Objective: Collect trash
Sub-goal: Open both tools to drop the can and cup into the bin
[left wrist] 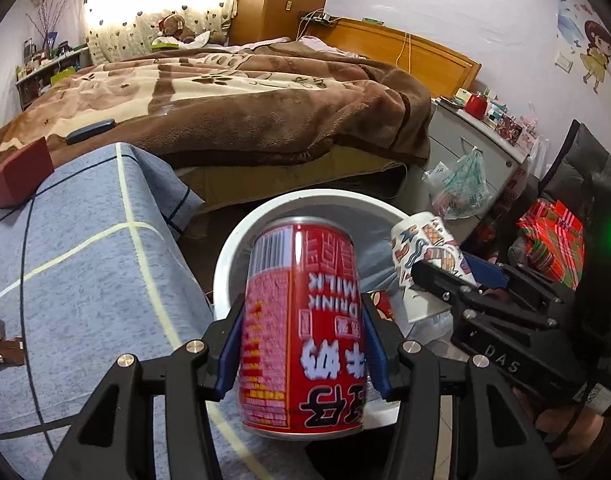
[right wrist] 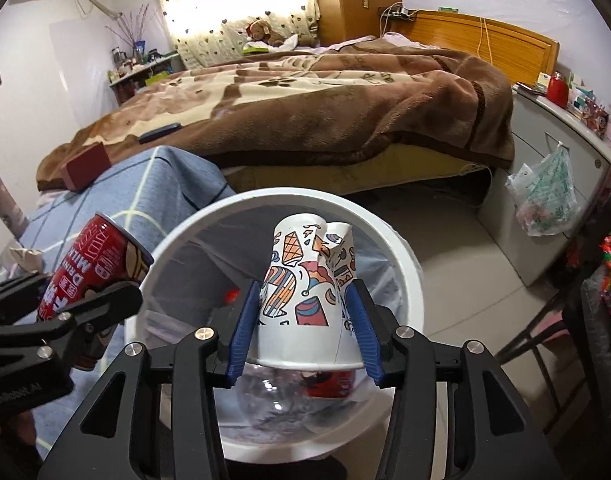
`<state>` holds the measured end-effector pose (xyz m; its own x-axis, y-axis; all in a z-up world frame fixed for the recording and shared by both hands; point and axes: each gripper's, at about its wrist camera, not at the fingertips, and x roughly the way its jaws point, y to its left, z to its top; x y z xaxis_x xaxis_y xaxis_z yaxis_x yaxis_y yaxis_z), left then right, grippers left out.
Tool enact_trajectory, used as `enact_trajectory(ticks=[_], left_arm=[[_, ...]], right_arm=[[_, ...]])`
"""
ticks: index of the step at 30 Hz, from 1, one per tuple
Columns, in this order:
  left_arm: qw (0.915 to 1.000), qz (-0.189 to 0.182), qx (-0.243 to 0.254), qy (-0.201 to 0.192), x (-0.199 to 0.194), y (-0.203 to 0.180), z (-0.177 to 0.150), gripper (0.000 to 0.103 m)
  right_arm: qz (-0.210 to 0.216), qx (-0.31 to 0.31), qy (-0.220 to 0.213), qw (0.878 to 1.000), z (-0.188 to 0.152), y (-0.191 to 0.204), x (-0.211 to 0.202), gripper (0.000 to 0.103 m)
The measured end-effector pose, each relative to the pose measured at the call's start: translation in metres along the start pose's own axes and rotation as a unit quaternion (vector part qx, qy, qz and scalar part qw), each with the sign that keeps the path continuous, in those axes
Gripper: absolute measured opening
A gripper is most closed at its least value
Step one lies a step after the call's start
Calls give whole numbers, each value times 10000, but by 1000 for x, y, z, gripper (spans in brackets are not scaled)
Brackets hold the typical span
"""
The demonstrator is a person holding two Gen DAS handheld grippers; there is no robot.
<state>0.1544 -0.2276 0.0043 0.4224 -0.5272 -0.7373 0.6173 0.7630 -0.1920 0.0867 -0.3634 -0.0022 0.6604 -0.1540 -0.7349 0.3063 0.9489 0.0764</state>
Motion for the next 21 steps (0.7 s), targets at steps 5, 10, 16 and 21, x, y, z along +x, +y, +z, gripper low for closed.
enact_trajectory(ticks=[5, 10, 16, 21], left_arm=[[10000, 46, -4, -33, 0, -1, 2, 62], [9999, 86, -36, -117, -8, 2, 0, 64], [9996, 111, -131, -242, -19, 11, -2, 64], [9991, 157, -209, -334, -30, 19, -5, 64]], right_arm=[[-16, 17, 22, 10000, -3, -4, 1, 54], [-28, 49, -20, 10000, -3, -2, -2, 56], [7, 68, -107, 9999, -2, 1, -7, 55], [57, 72, -179, 9998, -2, 7, -11, 56]])
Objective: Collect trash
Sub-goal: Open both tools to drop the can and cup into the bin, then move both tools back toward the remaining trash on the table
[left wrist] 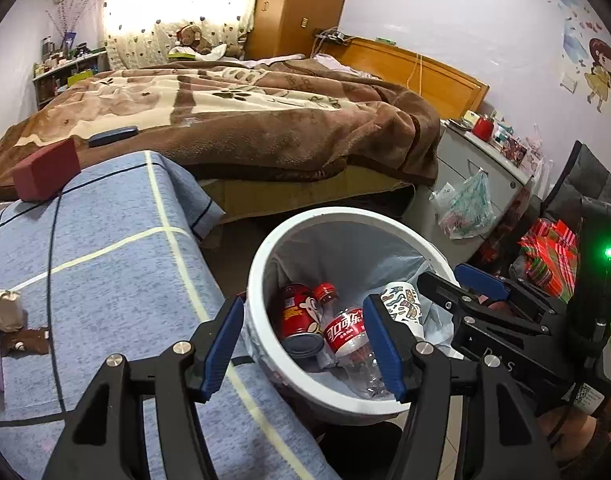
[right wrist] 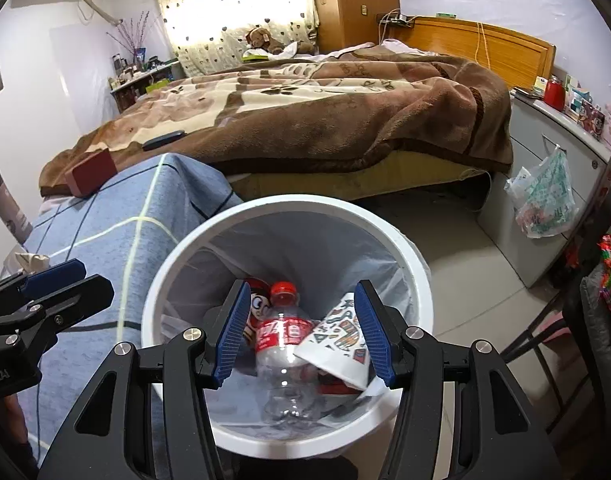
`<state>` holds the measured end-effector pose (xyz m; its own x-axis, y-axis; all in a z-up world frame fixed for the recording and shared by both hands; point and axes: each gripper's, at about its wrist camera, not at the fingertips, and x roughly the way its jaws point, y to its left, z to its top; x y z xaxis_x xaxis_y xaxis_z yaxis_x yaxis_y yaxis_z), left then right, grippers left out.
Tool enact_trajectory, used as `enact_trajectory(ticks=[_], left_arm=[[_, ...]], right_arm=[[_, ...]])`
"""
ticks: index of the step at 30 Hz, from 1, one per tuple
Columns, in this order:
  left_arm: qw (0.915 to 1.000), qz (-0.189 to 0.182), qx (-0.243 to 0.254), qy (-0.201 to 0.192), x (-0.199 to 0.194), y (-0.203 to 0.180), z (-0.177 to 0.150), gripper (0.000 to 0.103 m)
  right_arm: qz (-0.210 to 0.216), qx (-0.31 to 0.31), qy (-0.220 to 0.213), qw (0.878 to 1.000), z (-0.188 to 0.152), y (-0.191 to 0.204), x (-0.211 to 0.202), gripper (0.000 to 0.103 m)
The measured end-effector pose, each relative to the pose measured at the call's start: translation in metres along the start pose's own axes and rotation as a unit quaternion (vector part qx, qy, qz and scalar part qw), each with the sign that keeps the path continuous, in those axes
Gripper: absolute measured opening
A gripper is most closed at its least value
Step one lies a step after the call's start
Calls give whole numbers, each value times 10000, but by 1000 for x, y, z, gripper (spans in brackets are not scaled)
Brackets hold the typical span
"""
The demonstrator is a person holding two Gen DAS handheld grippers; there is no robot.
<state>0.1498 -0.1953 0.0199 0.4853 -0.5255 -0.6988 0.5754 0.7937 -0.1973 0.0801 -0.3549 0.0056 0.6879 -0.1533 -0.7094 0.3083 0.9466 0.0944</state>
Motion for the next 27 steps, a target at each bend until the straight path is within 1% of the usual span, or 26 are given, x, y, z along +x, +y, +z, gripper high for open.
enact_trajectory(ticks=[5, 17, 21, 24, 27], left_arm=[[9999, 62, -98, -119, -13, 12, -3, 64], [9973, 458, -456, -340, -45, 55, -20, 64], [9946, 737, -573, -445, -59, 74, -28, 65], [9919, 845, -786, -524, -70, 93, -35, 65], [9885, 1106, -850, -591, -80, 107, -40, 65]], right_arm=[[41, -78, -80, 9999, -1, 11, -5, 56], [423, -257, -192, 9986, -1, 44, -8, 56], [582, -354, -221, 9974, -1, 58, -8, 56], [741, -454, -246, 9959, -1, 70, -8, 56], [905, -626, -251, 9936, 0, 87, -6, 55]])
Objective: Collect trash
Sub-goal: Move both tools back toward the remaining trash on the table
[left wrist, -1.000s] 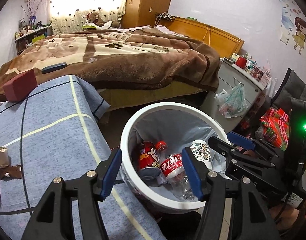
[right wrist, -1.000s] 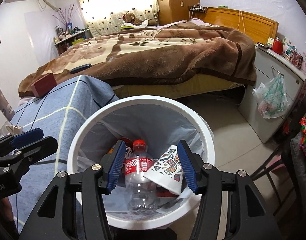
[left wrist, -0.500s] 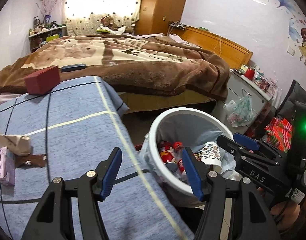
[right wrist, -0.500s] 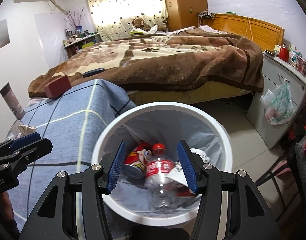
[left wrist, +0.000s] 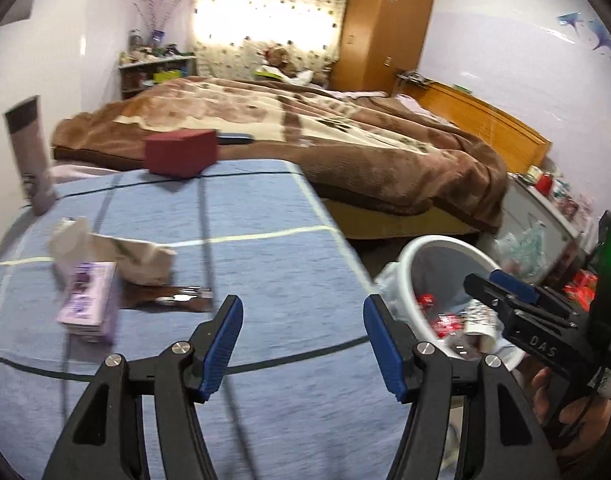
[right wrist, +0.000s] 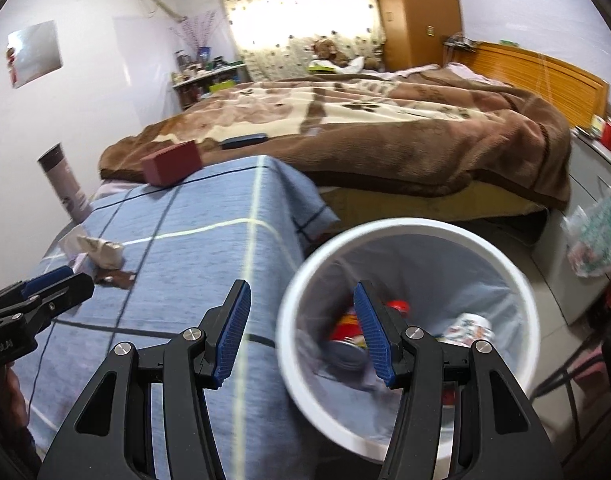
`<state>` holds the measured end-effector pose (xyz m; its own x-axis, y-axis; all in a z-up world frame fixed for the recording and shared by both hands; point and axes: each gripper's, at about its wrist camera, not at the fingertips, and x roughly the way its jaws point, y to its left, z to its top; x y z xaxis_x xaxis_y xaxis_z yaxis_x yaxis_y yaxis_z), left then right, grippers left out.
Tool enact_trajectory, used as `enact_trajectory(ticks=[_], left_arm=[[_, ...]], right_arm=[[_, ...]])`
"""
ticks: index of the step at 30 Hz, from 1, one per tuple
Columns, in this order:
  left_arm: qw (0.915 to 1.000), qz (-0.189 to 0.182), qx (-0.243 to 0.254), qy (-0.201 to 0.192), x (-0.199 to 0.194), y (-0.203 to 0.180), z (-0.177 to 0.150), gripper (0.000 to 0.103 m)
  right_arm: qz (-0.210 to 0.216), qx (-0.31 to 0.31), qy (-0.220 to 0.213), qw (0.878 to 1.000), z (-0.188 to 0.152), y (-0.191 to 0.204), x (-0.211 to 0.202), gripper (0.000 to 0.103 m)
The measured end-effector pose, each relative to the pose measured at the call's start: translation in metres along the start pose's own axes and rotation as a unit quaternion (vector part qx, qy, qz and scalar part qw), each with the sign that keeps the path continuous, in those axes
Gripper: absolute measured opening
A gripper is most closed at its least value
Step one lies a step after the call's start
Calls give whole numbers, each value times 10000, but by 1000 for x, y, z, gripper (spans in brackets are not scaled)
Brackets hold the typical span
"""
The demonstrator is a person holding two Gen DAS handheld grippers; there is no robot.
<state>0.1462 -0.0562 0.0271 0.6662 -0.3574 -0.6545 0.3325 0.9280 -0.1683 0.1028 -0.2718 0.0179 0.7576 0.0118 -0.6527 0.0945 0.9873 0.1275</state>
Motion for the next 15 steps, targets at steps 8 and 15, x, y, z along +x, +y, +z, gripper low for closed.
enact_trajectory(ticks=[8, 15], left_arm=[[9981, 455, -409, -62, -14, 57, -7, 67], [9924, 1013, -692, -14, -15, 107, -14, 71]], right_arm=[[426, -344, 73, 9985, 6, 41, 15, 55], [698, -621, 168, 9955, 12, 74, 28, 56]])
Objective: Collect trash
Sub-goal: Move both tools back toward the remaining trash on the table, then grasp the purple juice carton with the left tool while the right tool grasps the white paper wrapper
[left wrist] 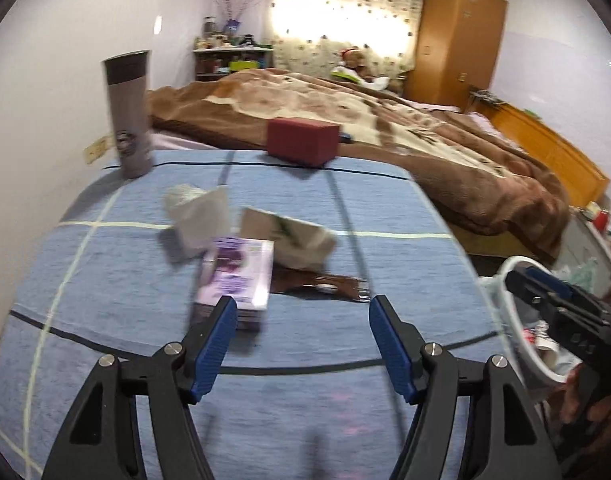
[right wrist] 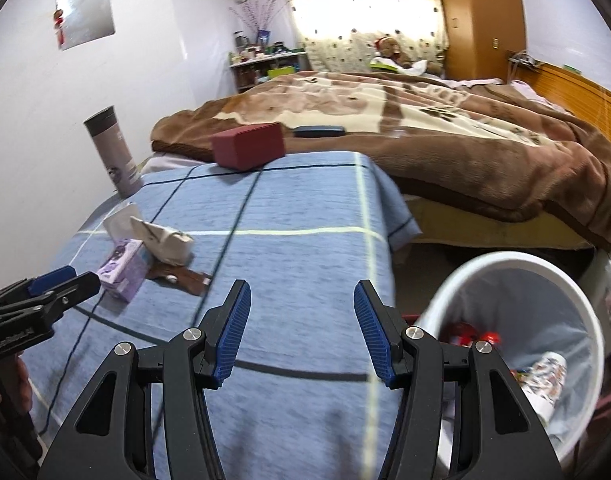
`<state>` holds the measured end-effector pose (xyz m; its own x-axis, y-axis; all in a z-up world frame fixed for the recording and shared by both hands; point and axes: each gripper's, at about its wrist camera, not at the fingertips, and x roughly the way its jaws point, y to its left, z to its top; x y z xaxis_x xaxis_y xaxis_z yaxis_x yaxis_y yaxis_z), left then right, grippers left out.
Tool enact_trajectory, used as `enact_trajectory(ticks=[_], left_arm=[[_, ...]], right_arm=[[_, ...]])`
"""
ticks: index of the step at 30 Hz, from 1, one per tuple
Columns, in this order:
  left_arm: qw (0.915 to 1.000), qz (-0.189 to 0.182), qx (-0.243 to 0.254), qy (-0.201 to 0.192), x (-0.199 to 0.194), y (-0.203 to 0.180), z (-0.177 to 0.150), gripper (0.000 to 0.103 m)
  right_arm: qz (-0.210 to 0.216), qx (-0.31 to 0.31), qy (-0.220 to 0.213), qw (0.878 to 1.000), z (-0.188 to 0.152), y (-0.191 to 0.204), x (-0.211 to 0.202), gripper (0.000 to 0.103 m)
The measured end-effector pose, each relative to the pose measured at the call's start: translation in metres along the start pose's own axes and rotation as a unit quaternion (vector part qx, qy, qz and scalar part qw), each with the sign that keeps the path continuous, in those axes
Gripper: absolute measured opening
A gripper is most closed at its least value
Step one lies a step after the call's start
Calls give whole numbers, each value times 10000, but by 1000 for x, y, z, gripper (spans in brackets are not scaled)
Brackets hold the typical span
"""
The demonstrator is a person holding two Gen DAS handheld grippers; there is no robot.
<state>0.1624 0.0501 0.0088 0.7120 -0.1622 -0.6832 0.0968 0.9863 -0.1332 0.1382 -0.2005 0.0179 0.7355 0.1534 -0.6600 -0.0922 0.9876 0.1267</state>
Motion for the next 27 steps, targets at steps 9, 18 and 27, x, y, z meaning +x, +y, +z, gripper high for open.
enact_trajectory(ticks=[9, 18, 27], left_arm=[[9990, 329, -47, 291, 32, 33, 3, 72], [9982, 102, -90, 583, 61, 43, 6, 72], [9984, 173, -229, 490, 57, 66, 6, 58]], right_arm=[[273, -255, 175, 9991, 12, 34, 25, 55], [578, -495, 209, 9969, 26, 67, 46, 55], [735, -710, 225, 9945, 30, 87, 62, 55]])
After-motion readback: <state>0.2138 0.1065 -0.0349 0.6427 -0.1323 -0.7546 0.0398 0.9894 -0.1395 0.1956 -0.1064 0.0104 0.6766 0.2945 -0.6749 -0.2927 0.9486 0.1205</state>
